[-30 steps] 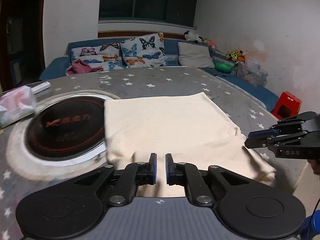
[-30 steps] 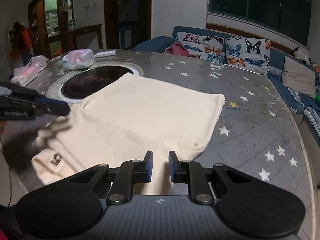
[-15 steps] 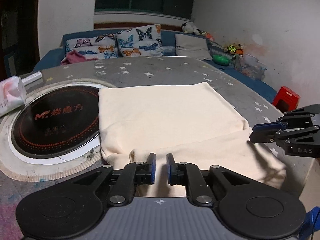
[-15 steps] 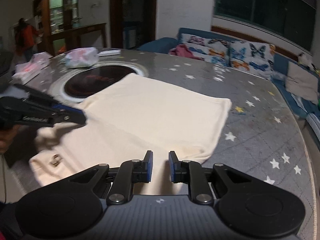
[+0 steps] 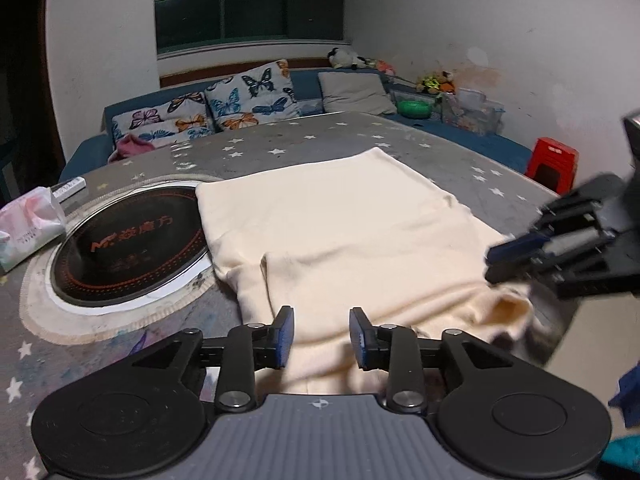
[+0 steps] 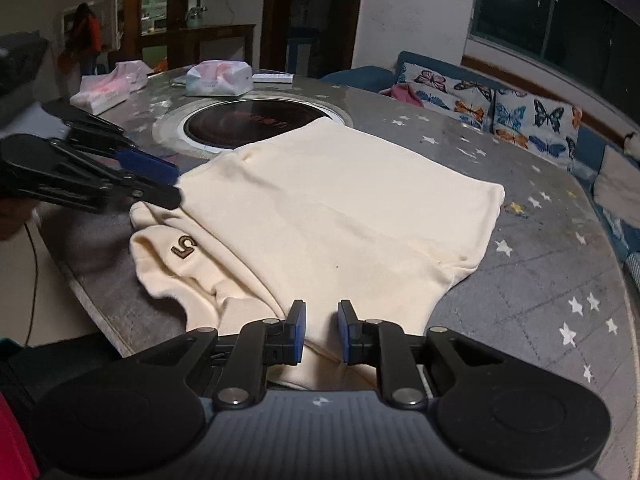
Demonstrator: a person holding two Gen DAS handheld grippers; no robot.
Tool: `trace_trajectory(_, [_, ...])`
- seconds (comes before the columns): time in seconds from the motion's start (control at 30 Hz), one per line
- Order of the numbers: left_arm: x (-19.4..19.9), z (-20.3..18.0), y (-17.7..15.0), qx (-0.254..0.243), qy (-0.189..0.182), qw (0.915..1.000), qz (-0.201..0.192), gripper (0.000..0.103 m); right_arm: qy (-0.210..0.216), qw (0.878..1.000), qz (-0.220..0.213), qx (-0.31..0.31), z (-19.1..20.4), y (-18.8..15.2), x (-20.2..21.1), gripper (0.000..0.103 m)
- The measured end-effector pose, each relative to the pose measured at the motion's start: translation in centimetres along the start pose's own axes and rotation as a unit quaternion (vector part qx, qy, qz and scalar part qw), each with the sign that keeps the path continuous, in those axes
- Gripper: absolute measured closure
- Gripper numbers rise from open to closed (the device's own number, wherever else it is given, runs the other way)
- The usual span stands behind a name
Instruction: Fold clothes
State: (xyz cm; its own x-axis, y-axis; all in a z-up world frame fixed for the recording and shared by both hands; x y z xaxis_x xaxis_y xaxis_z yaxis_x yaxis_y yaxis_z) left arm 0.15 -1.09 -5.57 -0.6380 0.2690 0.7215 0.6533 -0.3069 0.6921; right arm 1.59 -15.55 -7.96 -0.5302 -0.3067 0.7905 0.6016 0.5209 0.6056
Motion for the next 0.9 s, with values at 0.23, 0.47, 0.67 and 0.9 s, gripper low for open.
trace_trajectory(0.23, [2.2, -1.7, -2.4, -0.071, -0.002, 0.9974, -0.004, 0.06, 0.0, 1.0, -0.009, 0.006, 0.1, 0.1, 1.7, 0.085])
trace_trajectory(0.47, [0.9, -4.2, -2.7, -0.129, 0.003, 0.9915, -0.017, 0.06, -0.015, 0.999, -0.001, 0.035, 0.4, -0.9, 2.9, 0.074])
trace_trajectory(0.67, [-0.1, -5.5, -2.5, -0.169, 0.006, 0.9848, -0.037, 0.06, -0.024, 0.997, 0.002, 0.071, 1.0, -2.1, 4.2, 0.067])
trace_trajectory(0.9, [-0.4, -5.1, -1.4, -0.156, -0.008, 0.9864, -0.049, 0.093, -0.029, 0.993, 0.01, 0.115, 2.0, -3.2, 4.0, 0.06])
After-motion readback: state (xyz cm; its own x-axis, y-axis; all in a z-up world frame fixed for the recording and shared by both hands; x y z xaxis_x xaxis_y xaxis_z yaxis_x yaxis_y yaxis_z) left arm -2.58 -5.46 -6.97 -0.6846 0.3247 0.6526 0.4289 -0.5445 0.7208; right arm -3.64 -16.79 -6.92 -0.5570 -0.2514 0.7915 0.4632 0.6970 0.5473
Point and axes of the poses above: each gripper's, at about its wrist camera, not at the fingertips, and x roughly against the way its jaws point, z to its left, y to its top, the point moved 10 cm from there along -x, roughly the way its jaws point, and after that the axes turned 9 degrees about z, right-handed, at the moved point
